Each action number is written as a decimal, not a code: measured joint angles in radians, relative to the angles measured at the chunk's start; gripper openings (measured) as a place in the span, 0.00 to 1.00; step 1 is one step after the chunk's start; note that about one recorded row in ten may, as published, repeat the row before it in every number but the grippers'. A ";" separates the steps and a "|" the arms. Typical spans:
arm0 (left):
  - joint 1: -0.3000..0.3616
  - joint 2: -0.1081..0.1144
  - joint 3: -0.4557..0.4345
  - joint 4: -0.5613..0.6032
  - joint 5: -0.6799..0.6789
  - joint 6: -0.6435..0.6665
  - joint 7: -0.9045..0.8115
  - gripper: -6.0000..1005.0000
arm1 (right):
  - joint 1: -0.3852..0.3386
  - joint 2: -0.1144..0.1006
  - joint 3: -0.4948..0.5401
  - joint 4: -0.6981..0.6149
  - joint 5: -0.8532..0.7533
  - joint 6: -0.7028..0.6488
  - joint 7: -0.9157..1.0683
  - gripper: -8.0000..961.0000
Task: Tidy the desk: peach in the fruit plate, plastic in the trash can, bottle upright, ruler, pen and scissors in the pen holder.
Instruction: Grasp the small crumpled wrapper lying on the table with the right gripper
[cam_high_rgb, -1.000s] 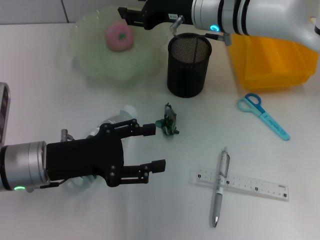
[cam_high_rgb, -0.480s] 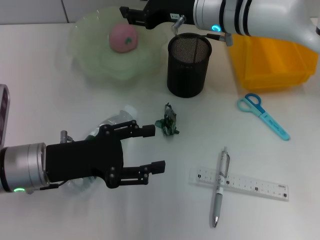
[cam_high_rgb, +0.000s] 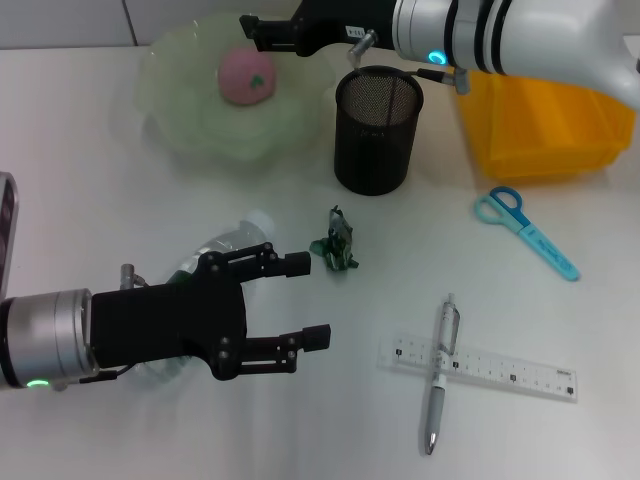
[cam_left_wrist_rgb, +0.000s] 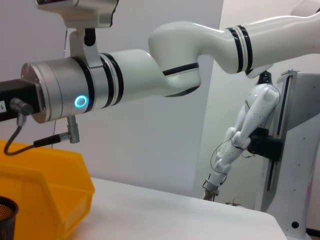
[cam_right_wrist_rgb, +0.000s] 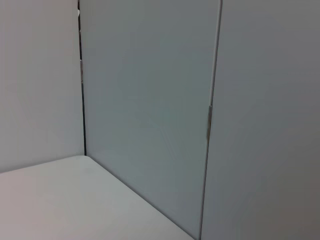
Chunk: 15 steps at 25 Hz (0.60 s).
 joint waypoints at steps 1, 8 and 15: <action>0.002 0.000 0.000 0.001 0.000 0.001 0.000 0.79 | -0.002 0.000 0.001 -0.002 0.000 -0.001 0.000 0.76; 0.003 0.000 0.002 0.003 -0.001 0.001 0.000 0.79 | -0.022 0.001 0.001 -0.021 0.000 -0.008 0.000 0.86; 0.003 -0.001 0.003 0.004 -0.001 0.001 0.000 0.79 | -0.098 -0.001 0.003 -0.072 0.086 -0.085 -0.030 0.85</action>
